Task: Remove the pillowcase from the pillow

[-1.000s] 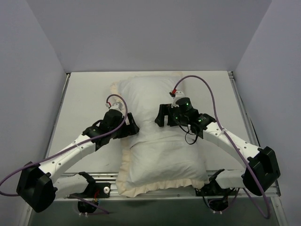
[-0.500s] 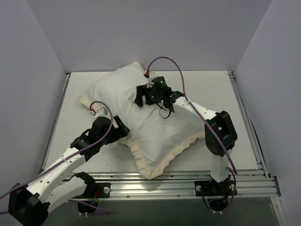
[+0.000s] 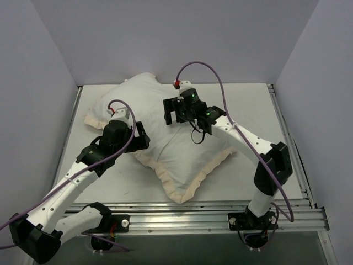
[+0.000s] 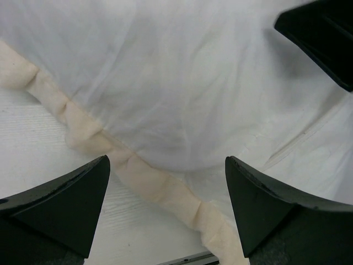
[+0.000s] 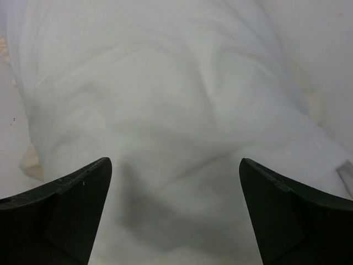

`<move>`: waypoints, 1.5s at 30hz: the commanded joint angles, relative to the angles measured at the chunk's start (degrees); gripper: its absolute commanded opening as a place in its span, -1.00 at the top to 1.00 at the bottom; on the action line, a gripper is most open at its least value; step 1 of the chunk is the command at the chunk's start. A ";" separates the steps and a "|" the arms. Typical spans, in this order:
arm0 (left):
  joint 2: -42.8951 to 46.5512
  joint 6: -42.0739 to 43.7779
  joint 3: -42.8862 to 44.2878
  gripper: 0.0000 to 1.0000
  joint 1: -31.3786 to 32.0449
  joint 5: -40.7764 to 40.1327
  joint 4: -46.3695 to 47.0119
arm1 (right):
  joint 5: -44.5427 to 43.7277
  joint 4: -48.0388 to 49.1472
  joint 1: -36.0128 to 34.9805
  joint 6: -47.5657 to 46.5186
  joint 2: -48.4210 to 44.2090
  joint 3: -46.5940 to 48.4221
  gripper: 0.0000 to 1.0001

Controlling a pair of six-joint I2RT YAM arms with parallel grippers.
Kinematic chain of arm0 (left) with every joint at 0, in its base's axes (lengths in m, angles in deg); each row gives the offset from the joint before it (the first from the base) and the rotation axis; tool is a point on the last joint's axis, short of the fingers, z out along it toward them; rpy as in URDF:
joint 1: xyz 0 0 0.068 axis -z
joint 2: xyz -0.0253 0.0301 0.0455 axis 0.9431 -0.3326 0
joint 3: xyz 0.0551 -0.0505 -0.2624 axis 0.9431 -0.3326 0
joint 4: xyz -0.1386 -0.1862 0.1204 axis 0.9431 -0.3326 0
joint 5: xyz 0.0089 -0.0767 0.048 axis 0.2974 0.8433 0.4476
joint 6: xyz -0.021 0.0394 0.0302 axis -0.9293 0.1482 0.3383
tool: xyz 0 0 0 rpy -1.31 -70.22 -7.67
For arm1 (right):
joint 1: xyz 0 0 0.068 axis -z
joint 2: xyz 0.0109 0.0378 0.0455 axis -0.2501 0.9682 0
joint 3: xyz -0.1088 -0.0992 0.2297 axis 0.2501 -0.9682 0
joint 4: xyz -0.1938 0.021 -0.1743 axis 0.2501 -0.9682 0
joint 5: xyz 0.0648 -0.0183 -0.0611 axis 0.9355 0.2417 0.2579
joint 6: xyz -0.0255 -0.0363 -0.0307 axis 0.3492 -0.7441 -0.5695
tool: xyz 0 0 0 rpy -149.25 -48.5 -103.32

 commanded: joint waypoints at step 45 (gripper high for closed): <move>-28.86 1.02 7.91 -0.88 0.95 -6.14 10.79 | -20.18 -5.09 3.76 24.27 -26.74 -41.41 0.63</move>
